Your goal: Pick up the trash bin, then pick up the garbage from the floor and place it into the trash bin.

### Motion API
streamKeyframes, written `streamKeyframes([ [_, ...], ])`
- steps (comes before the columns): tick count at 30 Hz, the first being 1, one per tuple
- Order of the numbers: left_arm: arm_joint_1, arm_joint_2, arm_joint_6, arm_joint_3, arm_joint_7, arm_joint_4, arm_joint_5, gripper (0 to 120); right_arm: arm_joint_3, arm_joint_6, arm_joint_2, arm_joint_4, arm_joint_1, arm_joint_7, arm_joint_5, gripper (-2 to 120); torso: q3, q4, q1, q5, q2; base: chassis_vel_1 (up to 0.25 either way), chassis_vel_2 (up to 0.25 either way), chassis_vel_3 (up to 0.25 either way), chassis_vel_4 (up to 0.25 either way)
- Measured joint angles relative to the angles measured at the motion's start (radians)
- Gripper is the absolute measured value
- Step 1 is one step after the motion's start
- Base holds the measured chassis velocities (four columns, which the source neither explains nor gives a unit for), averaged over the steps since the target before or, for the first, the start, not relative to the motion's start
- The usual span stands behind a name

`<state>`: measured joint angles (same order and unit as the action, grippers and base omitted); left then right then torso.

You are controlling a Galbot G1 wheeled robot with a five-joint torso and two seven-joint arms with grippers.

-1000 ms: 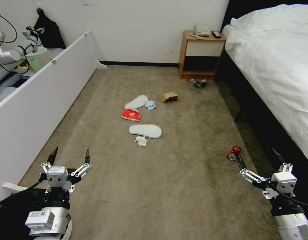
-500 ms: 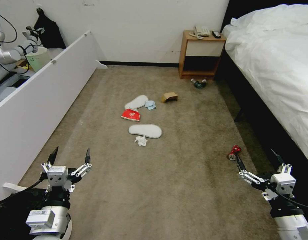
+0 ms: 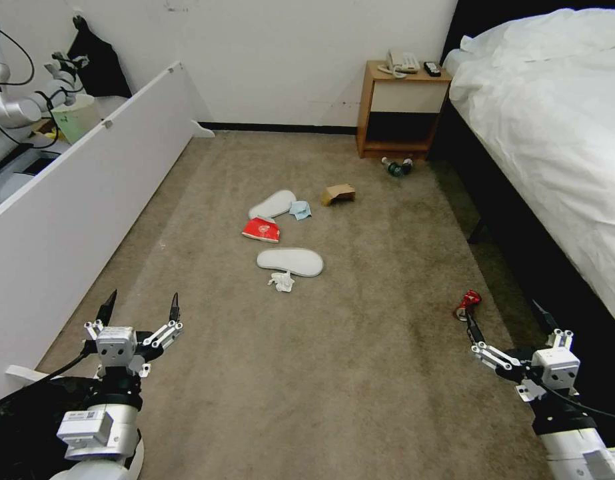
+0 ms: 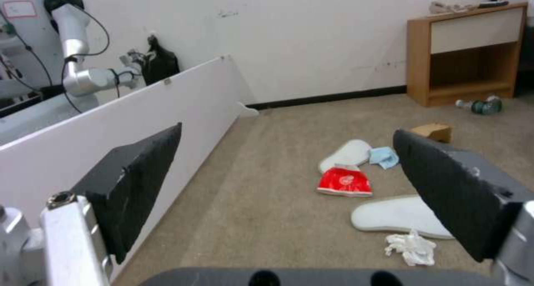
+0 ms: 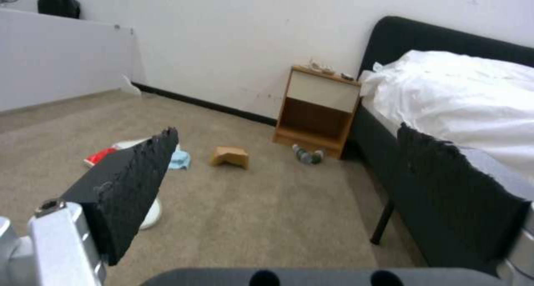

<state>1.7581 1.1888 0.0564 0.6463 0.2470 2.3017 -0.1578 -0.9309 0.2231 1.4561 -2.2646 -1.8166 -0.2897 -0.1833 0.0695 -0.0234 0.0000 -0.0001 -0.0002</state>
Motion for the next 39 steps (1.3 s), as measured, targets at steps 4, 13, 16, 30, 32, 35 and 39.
streamKeyframes([
  [4,-0.01,-0.003,-0.004,0.0,0.0,-0.007,-0.007,100,-0.002,0.0,0.007,0.003,0.003,0.0,0.005,100,0.0,0.0,0.0,0.0,0.0,0.0,0.0,0.0,0.0],
  [13,-0.017,-0.007,-0.006,0.0,0.0,-0.012,-0.021,100,-0.002,0.001,0.011,0.008,0.003,-0.006,0.006,100,0.0,0.0,0.0,0.0,0.0,0.0,0.0,0.0,0.0],
  [16,-0.017,-0.007,-0.006,0.001,0.0,-0.013,-0.023,100,0.001,0.001,0.013,0.008,0.004,-0.009,0.005,100,0.0,0.0,0.0,0.0,0.0,0.0,0.0,0.0,0.0],
  [30,-0.015,0.005,-0.012,-0.001,-0.001,-0.01,-0.013,100,0.003,0.009,0.007,0.01,0.0,-0.017,0.001,100,0.0,-0.0001,0.0,0.0002,0.0,0.0,0.0,0.0,0.0],
  [32,-0.015,0.008,-0.011,0.0,-0.001,-0.01,-0.011,100,0.003,0.009,0.005,0.01,0.0,-0.017,0.0,100,0.0,0.0,0.0,0.0001,0.0,0.0,0.0,0.0,0.0],
  [35,-0.014,0.01,-0.009,0.001,-0.002,-0.009,-0.01,100,0.004,0.009,0.001,0.011,0.002,-0.018,-0.002,100,0.0,-0.0001,0.0,0.0001,0.0,0.014,0.021,0.022,0.013],
  [39,-0.012,0.014,-0.005,0.004,-0.002,-0.002,-0.01,100,0.007,0.008,-0.005,0.014,0.005,-0.018,-0.004,100,0.0,0.0,0.0,0.0001,0.0,0.074,0.067,0.072,0.063],
])
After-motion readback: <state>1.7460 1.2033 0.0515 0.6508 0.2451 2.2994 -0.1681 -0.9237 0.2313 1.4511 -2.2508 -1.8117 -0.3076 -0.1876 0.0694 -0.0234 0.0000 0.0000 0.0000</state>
